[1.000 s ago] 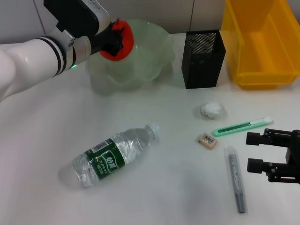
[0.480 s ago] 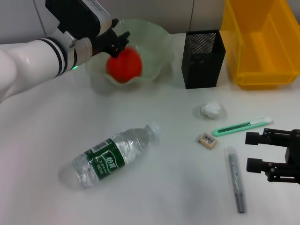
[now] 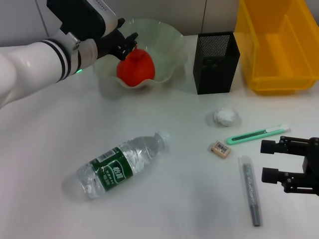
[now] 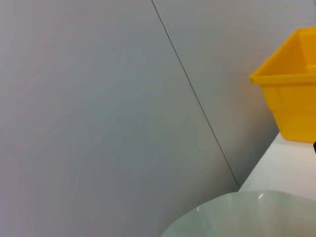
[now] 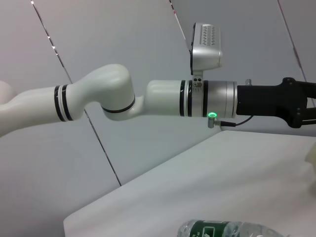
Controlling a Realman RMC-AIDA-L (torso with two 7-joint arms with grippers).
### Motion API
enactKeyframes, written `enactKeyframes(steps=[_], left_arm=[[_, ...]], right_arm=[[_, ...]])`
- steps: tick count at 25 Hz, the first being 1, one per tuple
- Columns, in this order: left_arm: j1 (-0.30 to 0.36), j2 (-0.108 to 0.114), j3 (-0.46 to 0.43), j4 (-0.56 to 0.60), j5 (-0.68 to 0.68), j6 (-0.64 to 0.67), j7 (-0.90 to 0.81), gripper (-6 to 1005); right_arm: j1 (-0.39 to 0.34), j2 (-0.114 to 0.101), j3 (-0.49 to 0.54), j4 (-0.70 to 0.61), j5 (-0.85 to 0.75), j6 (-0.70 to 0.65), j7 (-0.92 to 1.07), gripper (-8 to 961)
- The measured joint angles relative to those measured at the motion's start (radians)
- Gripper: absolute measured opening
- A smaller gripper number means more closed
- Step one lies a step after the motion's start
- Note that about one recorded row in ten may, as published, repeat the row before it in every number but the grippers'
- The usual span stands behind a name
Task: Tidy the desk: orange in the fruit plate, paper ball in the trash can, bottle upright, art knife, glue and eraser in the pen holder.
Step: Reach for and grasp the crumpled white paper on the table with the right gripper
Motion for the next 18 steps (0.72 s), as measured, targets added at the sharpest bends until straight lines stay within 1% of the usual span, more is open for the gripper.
enactKeyframes(steps=[3,5,8,13,15,17,18], left_arm=[[0.017,0.0,0.002,0.028,0.0,0.02,-0.002,406],[0.045,0.0,0.003,0.071,0.0,0.047,-0.002,405],[0.113,0.003,0.006,0.178,-0.001,0.097,-0.002,404],[0.249,0.008,0.002,0.377,-0.001,0.194,-0.003,401],[0.288,0.009,-0.006,0.432,-0.001,0.24,-0.009,401],[0.323,0.011,-0.021,0.481,-0.001,0.313,-0.028,400],[0.334,0.012,-0.028,0.5,-0.001,0.344,-0.036,399]], right_arm=[[-0.001,0.0,0.0,-0.003,0.0,0.0,0.008,729],[-0.001,0.0,0.004,-0.018,0.0,0.001,0.029,729],[0.002,0.001,0.004,-0.067,0.003,0.002,0.091,729],[0.013,0.004,0.007,-0.185,0.007,0.007,0.262,729],[0.017,0.004,0.004,-0.234,0.008,0.007,0.32,729],[0.019,0.004,-0.001,-0.282,0.008,0.007,0.367,729],[0.022,0.005,-0.003,-0.325,0.008,0.007,0.409,729]])
